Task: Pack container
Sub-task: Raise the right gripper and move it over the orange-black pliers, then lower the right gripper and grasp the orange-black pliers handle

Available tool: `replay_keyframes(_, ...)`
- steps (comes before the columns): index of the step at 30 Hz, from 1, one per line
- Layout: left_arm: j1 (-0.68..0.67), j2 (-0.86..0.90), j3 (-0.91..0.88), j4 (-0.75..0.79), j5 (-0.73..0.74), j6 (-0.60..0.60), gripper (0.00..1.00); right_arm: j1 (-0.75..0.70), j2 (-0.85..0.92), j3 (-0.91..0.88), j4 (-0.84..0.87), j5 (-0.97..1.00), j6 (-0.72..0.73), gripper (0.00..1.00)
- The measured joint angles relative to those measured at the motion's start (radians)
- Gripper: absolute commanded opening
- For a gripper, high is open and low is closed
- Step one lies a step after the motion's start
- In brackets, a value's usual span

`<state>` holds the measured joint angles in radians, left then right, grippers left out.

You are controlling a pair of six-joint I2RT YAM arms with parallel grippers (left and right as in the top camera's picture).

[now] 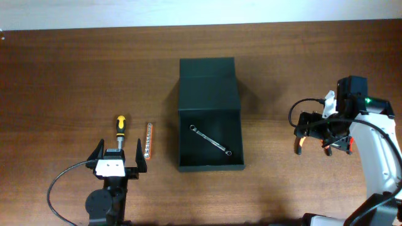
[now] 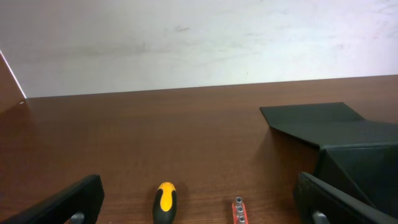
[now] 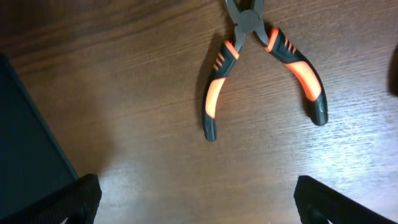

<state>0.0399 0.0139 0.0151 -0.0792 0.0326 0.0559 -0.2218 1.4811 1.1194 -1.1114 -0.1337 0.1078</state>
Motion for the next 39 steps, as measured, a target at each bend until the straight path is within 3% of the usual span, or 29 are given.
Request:
replay_keyframes(18,0.000,0.000,0.000,0.000,0.000,0.000,0.99,0.133,0.351,-0.005,0.144,0.000,0.115,0.99)
replay_keyframes(39,0.000,0.000,0.000,0.000,0.000,0.000,0.99,0.133,0.373,-0.006,0.209,0.073,0.192,0.99)
